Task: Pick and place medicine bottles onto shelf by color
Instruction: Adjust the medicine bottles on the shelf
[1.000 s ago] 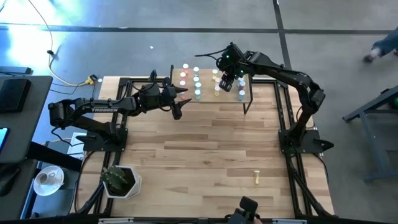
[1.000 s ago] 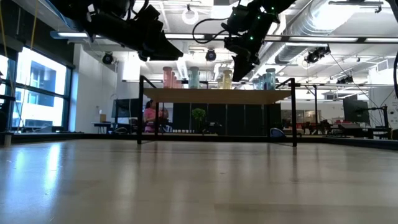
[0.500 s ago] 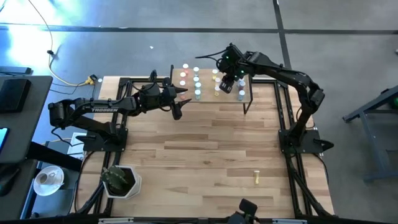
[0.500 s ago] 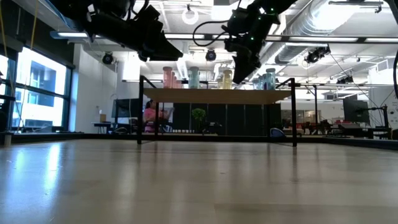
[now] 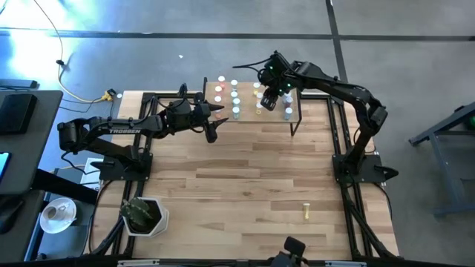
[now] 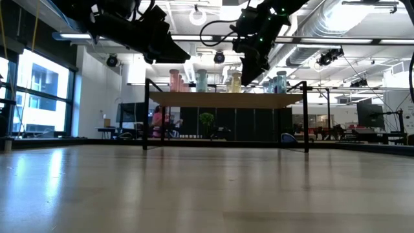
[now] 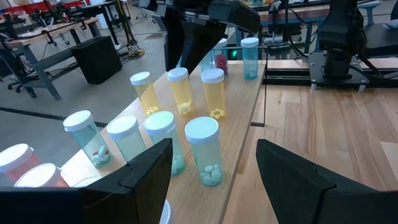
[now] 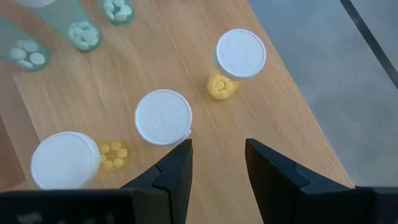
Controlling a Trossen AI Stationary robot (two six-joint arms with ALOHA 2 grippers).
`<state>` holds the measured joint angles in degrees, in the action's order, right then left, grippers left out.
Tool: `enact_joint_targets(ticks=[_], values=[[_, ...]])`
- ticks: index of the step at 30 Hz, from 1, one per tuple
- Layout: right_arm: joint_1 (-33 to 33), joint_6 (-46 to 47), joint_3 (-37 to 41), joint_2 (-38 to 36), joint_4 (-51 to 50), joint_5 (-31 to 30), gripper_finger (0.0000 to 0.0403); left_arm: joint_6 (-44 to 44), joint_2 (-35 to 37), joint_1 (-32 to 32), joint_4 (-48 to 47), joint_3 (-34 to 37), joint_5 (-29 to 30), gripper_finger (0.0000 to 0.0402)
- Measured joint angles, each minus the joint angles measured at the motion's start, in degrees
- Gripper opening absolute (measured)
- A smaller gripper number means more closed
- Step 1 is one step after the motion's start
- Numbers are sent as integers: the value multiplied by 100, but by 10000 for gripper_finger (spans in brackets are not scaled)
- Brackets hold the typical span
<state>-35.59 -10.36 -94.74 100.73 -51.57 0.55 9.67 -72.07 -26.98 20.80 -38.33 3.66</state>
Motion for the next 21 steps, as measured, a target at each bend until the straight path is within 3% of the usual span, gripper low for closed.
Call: enact_joint_targets(ticks=[21], values=[[75, 247, 0, 216, -32, 160, 140, 1, 0, 0, -1, 0, 0, 223]])
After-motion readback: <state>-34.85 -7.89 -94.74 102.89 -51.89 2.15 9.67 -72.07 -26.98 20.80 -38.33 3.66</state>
